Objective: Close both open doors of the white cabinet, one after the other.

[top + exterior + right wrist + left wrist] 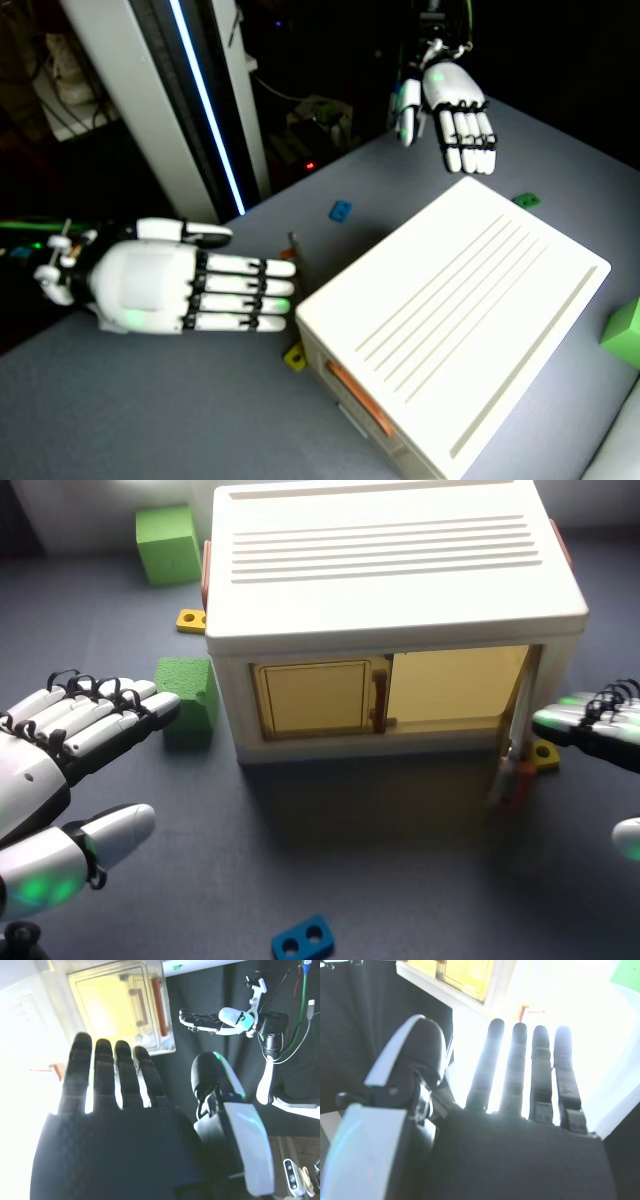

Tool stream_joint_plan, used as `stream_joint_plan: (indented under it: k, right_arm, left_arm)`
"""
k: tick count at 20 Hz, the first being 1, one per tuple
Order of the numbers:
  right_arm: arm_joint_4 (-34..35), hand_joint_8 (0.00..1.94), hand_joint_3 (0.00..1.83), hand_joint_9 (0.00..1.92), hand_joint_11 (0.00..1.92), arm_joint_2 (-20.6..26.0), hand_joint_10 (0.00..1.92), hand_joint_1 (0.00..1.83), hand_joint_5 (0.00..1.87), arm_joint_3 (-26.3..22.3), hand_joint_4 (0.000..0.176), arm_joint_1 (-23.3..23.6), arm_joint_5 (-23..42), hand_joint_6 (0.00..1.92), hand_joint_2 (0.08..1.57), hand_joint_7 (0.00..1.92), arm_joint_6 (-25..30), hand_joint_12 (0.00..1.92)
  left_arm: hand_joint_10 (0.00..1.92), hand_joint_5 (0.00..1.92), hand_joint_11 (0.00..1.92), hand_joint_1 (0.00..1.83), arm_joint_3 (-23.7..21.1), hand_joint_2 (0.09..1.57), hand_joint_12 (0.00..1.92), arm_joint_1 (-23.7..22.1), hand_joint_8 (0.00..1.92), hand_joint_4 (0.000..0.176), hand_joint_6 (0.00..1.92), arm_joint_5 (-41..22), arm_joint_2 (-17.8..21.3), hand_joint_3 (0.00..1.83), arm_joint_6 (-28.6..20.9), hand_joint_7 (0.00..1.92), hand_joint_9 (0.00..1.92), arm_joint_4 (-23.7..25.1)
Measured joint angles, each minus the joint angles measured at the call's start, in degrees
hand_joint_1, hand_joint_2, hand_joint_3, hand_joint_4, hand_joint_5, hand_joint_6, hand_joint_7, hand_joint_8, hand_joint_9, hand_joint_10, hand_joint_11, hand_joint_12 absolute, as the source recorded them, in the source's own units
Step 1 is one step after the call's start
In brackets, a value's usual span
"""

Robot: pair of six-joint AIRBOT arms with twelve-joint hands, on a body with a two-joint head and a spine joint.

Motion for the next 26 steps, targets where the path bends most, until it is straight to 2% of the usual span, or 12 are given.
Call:
stream_joint_plan:
  k: [4,6,7,9,14,16,20,24,25,26]
  right_arm:
    - [-0.61,0.00,0.01,0.00,0.00,-0.96,0.00,0.00,0.00,0.63,0.000,1.36,-0.15,0.00,1.52,0.00,0.17,0.00]
    - [-1.25,0.00,0.01,0.00,0.00,-1.68,0.00,0.00,0.00,0.92,0.000,2.29,-0.55,0.00,1.53,0.00,0.46,0.00]
    - [-1.46,0.00,0.01,0.00,0.01,-1.90,0.00,0.00,0.00,0.98,0.000,2.60,-0.68,0.00,1.52,0.00,0.52,0.00]
    - [-1.95,0.00,0.01,0.00,0.00,-2.62,0.00,0.00,0.00,1.53,0.000,3.26,-1.03,0.00,1.53,0.00,0.55,0.00]
    - [-3.61,0.00,0.01,0.00,0.00,-4.70,0.00,0.03,0.00,2.69,0.000,6.51,-2.21,0.00,1.57,0.00,0.66,0.00]
    - [-4.35,0.00,0.00,0.00,0.00,-5.46,0.00,0.01,0.00,2.93,0.000,7.48,-2.93,0.00,1.57,0.00,0.61,0.00]
    - [-4.68,0.00,0.01,0.00,0.00,-6.34,0.00,0.02,0.02,3.41,0.000,8.26,-4.00,0.01,1.57,0.00,0.59,0.00]
    - [-5.22,0.00,0.00,0.00,0.00,-6.34,0.00,0.00,0.01,3.41,0.000,8.26,-3.91,0.00,1.56,0.00,1.97,0.00]
    - [-5.40,0.00,0.00,0.00,0.00,-6.32,0.00,0.00,0.01,3.39,0.000,8.26,-3.89,0.00,1.56,0.00,2.34,0.00]
    - [-5.51,0.00,0.00,0.00,0.01,-5.95,0.00,0.00,0.02,3.08,0.000,8.24,-3.82,0.01,1.56,0.01,2.93,0.00]
  left_arm:
    - [0.00,0.10,0.00,0.00,0.00,1.56,0.43,0.13,0.00,0.000,0.00,-0.13,0.00,0.00,-0.22,0.08,0.08,0.04]
    - [0.00,0.10,0.00,0.00,0.00,1.54,0.35,0.13,0.00,0.000,0.00,0.09,0.00,0.00,-0.26,0.08,0.08,0.09]
    - [0.00,0.12,0.00,0.00,0.00,1.55,0.43,0.13,0.00,0.000,0.00,0.09,0.00,0.00,-0.37,0.10,0.09,0.37]
    - [0.00,0.10,0.00,0.00,0.00,1.54,0.35,0.13,0.01,0.000,0.01,0.09,0.00,0.00,-0.39,0.08,0.06,0.46]
    - [0.01,0.12,0.00,0.00,0.00,1.53,0.45,0.24,0.00,0.000,0.01,0.09,0.00,0.00,-0.46,0.10,0.09,0.44]
    - [0.00,0.10,0.00,0.00,0.00,1.53,0.34,0.24,0.00,0.000,0.00,0.07,0.00,0.00,-0.46,0.07,0.06,0.37]
    - [0.01,0.13,0.00,0.00,0.00,1.54,0.48,0.24,0.00,0.000,0.00,0.09,-0.02,0.00,-0.61,0.11,0.11,0.39]
    - [0.00,0.11,0.00,0.00,0.00,1.54,0.43,0.76,0.00,0.000,0.00,-0.02,-0.02,0.00,-0.85,0.07,0.07,0.28]
    - [0.00,0.09,0.00,0.00,0.00,1.53,0.35,0.79,0.00,0.000,0.00,-0.17,-0.02,0.00,-0.94,0.04,0.04,0.26]
    - [0.00,0.11,0.00,0.00,-0.17,1.53,0.43,1.14,0.00,0.000,0.00,-0.81,-0.02,0.00,-1.05,0.08,0.09,0.02]
